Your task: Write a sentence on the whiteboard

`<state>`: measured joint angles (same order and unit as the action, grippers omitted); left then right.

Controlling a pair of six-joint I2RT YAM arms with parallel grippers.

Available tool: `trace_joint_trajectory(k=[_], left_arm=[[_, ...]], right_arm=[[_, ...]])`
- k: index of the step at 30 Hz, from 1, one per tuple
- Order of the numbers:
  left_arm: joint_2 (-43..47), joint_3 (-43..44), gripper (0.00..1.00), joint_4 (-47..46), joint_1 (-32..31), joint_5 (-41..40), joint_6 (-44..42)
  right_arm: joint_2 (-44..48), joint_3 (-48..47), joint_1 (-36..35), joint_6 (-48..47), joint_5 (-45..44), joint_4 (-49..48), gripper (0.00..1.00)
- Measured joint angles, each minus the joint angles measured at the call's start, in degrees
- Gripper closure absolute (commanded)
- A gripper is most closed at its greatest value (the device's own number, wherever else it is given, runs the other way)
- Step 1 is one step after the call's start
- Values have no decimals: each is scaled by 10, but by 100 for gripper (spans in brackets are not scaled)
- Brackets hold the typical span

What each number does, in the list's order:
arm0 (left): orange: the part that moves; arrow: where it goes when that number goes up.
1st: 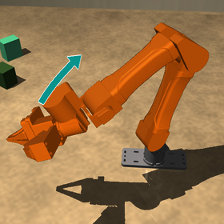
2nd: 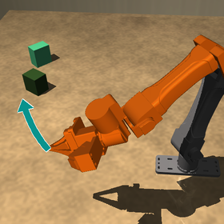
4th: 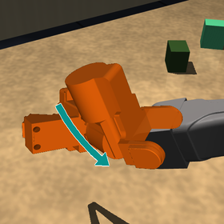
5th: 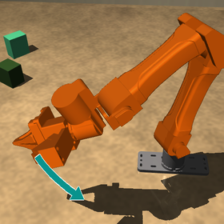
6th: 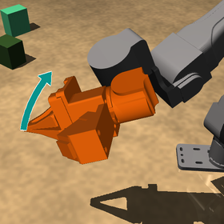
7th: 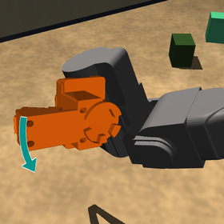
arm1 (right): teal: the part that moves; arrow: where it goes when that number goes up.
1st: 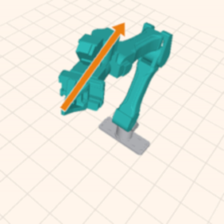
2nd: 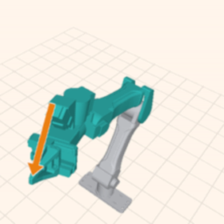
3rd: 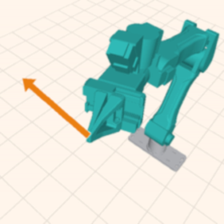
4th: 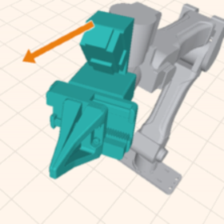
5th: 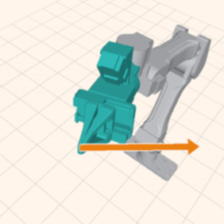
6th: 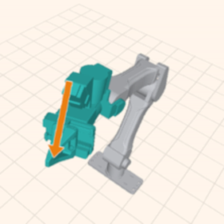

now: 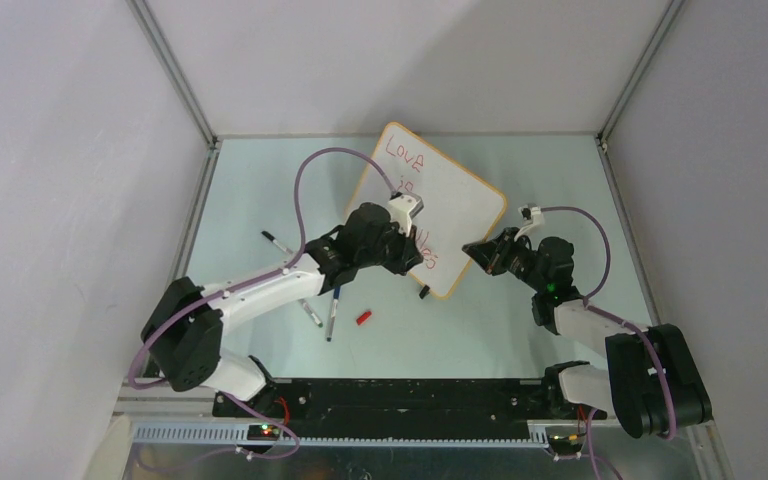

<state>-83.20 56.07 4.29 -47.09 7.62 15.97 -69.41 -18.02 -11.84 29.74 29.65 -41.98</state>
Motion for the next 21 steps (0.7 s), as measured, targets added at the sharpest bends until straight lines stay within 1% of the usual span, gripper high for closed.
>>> trace_joint_trajectory(k=[13, 21], left_arm=[[-5, -10, 100, -63, 0, 41, -10], [-19, -20, 100, -70, 0, 45, -23]], right_arm=[[0, 0, 0, 0, 2, 0, 100], [-1, 0, 0, 2, 2, -2, 100]])
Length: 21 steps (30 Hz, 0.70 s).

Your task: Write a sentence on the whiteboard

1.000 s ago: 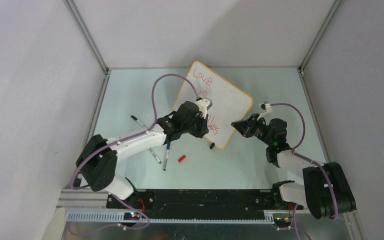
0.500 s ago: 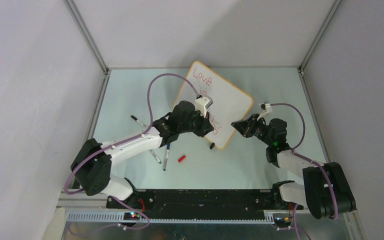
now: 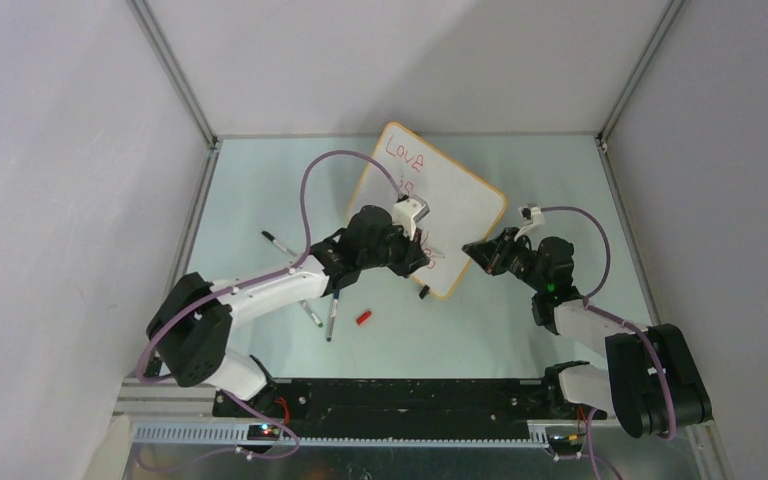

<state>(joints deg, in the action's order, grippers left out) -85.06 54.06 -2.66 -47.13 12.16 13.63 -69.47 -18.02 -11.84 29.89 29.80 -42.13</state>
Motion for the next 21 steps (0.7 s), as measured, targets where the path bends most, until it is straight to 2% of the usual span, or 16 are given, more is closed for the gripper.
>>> trace_joint_trajectory(k=[4, 11, 21], left_arm=[[3, -14, 100, -16, 0, 0, -11], [35, -111, 100, -63, 0, -2, -21], [65, -140, 100, -137, -1, 1, -34]], right_arm=[[0, 0, 0, 0, 0, -1, 100], [-2, 0, -1, 0, 0, -6, 100], [-6, 0, -4, 1, -3, -12, 100]])
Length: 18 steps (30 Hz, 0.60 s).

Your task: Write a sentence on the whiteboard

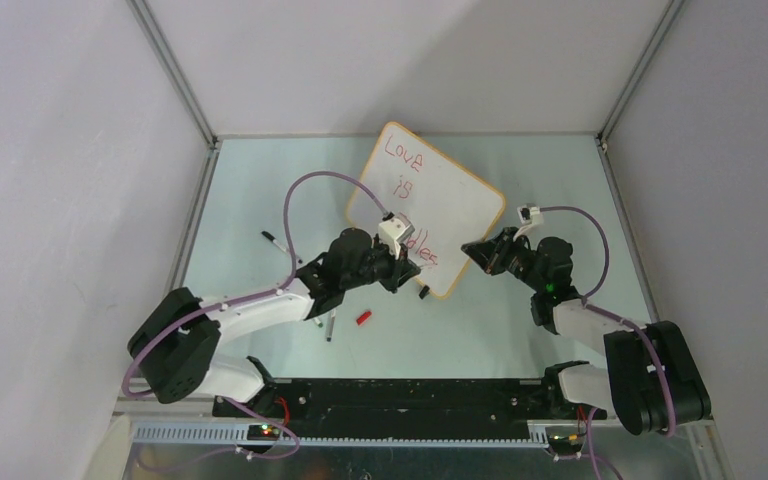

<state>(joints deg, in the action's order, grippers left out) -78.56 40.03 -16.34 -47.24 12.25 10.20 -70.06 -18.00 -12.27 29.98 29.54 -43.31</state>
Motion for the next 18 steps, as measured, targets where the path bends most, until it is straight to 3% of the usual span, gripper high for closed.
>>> trace_joint_trajectory(k=[18], left_arm=[[-29, 16, 100, -5, -6, 0, -5]], right_arm=[[-7, 0, -3, 1, -2, -11, 100]])
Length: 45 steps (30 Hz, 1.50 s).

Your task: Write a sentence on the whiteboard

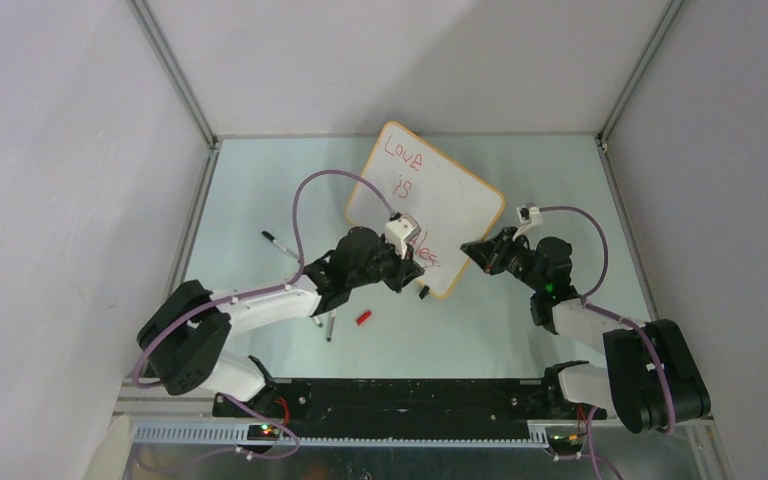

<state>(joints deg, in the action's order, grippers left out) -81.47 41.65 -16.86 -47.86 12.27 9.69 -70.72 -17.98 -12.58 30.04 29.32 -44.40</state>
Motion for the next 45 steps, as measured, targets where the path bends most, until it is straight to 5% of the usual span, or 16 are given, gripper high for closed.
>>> trace_joint_trajectory(k=[45], left_arm=[[-46, 56, 100, 46, -4, 0, -3]], right_arm=[[0, 0, 0, 0, 0, 0, 100]])
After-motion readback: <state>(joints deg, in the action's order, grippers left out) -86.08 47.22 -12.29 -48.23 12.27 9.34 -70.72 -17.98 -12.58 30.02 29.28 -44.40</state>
